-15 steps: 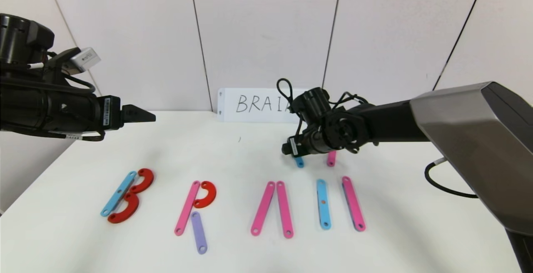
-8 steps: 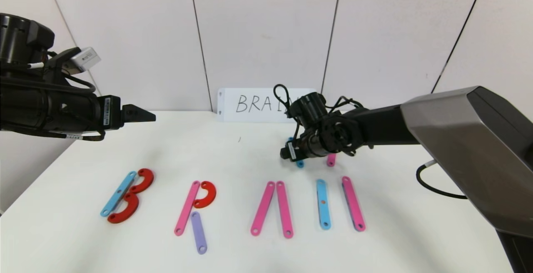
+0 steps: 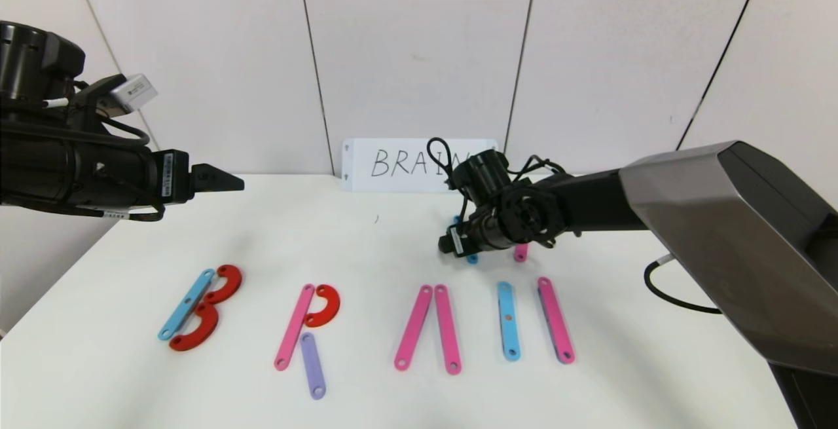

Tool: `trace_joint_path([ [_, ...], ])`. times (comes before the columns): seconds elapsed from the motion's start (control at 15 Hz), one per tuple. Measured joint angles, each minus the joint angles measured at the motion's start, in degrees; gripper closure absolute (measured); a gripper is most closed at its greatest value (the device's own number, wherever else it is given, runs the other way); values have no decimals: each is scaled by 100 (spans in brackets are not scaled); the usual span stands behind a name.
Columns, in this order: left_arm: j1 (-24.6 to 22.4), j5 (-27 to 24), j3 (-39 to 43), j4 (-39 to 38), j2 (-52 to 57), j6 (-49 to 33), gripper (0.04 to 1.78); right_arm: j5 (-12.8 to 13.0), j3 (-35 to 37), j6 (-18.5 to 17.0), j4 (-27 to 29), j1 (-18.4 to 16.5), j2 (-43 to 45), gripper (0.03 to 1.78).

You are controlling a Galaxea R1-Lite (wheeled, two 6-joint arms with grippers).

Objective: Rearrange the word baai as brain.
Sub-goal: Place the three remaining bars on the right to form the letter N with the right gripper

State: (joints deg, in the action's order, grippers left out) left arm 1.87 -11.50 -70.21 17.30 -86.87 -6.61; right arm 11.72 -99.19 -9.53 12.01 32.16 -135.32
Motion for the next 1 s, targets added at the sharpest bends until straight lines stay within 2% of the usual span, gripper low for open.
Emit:
trace_joint_path([
  [0.33, -9, 0, -2, 0, -4, -2, 9, -1, -33, -17, -16, -24, -49, 7],
  [0.53, -11, 1, -2, 1, -4, -2, 9, 13, -48, -30, -20, -24, -62, 16],
  [0.73, -11, 0, -2, 0, -1, -2, 9, 49, -76, -49, 2, -52, -62, 49],
  [1.0, -11, 1, -2, 0, 0, -2, 9, 73, -80, -79, -2, -66, -66, 123],
])
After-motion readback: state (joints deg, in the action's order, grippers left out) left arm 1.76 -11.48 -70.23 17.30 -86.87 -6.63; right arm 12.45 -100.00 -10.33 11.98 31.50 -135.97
